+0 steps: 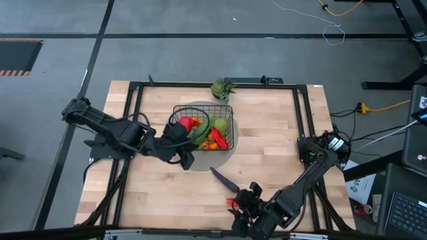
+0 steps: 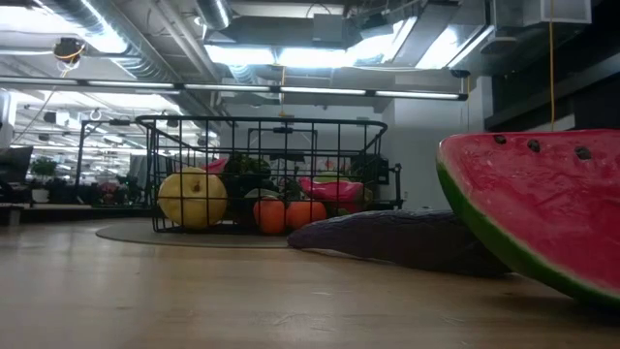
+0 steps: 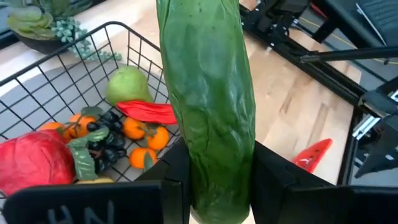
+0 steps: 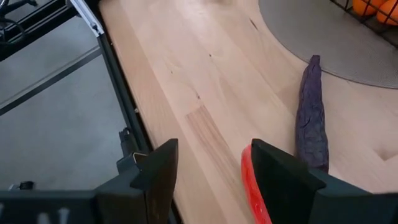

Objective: Build produce basket
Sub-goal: Put the green cucumber into the black wire basket

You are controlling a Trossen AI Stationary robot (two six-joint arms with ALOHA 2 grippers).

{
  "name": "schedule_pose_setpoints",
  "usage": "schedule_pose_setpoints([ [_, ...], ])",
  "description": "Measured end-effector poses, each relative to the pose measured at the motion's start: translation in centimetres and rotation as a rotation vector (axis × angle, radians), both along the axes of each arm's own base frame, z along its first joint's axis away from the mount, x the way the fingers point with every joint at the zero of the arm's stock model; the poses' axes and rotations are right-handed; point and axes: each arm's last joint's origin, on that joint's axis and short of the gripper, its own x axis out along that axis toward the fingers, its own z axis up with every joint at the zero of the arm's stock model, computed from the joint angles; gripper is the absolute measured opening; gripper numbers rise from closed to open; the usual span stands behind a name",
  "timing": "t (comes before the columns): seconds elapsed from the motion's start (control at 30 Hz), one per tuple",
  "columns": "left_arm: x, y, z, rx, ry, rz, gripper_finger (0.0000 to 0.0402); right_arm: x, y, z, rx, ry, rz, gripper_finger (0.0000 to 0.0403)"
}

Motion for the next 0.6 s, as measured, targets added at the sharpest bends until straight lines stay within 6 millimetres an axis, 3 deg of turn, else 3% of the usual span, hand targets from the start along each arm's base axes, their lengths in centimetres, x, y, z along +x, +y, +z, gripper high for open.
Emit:
schedule_pose_setpoints([
  [0.6,0.1,2.4,-0.7,0.038,0.097,0.085,0.0094,0.2,0.0,0.1,0.010,-0.009,-0.003,0.0204],
])
